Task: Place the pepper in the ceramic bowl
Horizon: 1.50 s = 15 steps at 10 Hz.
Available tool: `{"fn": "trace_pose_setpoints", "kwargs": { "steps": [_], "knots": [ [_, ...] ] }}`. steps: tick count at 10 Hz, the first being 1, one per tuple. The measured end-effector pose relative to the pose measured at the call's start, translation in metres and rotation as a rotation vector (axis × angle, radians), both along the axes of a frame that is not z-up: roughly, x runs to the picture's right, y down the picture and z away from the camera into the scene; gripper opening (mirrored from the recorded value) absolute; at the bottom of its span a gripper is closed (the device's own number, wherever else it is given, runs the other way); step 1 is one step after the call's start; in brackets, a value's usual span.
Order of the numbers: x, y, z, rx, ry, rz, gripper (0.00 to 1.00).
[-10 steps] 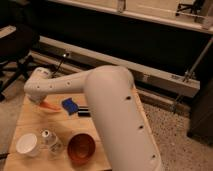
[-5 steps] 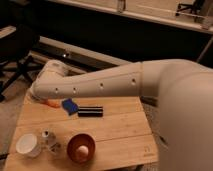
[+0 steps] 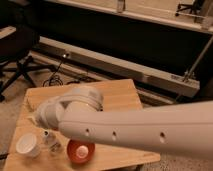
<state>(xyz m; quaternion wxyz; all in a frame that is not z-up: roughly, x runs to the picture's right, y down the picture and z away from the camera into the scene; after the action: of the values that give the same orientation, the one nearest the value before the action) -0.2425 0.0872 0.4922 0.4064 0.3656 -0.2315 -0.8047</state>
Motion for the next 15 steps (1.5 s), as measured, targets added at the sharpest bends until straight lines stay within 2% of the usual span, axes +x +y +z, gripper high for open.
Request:
{"fn": "trace_pose_setpoints", "kwargs": {
  "steps": [2,4,5,6,8,9,10,11,12,13,15],
  "knots": [
    [0.018,0.008,-0.01,-0.073,-0.047,0.133,0.37],
    [0.036,0.014,-0.004,-0.114,-0.068,0.204,0.37],
    [0.052,0.017,0.008,-0.131,-0.069,0.227,0.37],
    [0.063,0.02,0.019,-0.139,-0.061,0.227,0.37],
    [0.084,0.031,0.052,-0.152,-0.023,0.177,0.37],
    [0.096,0.035,0.077,-0.177,0.013,0.14,0.37],
    [0.1,0.036,0.091,-0.197,0.027,0.126,0.37],
    [0.101,0.035,0.104,-0.225,0.034,0.117,0.37],
    [0.096,0.034,0.119,-0.272,0.027,0.114,0.37],
    [0.092,0.034,0.127,-0.303,0.019,0.111,0.37],
    [0.086,0.041,0.149,-0.39,0.007,0.107,0.37]
  ]
}}
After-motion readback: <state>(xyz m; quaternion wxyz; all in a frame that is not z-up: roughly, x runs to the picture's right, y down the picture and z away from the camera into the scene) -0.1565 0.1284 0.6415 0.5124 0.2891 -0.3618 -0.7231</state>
